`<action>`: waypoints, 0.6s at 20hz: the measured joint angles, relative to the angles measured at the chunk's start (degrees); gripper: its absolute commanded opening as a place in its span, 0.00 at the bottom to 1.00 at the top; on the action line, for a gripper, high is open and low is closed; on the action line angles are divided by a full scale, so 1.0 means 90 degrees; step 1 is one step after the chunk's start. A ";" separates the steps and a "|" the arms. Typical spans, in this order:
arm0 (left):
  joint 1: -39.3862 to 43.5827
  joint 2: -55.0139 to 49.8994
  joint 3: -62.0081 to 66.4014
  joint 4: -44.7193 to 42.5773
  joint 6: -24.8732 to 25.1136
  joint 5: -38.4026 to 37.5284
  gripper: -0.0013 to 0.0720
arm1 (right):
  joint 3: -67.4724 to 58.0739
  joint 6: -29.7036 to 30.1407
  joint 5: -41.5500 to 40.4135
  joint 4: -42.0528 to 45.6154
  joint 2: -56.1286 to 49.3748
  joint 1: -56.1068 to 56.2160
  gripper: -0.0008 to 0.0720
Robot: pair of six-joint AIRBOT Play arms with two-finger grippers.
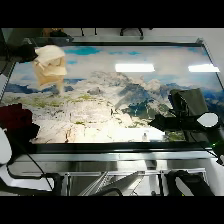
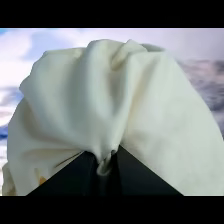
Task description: Fold the shirts.
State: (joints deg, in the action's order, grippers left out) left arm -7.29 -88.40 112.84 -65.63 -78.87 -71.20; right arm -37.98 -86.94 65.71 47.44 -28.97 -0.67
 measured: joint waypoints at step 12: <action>0.2429 0.1258 -0.2684 0.0877 -0.0265 -0.0347 0.96 | -0.0393 0.0680 0.0243 -0.0160 -0.0029 -0.0002 0.51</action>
State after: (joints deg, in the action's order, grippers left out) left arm 14.57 -77.08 88.68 -57.74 -81.25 -74.32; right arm -41.52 -80.82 67.90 46.00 -29.23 -0.69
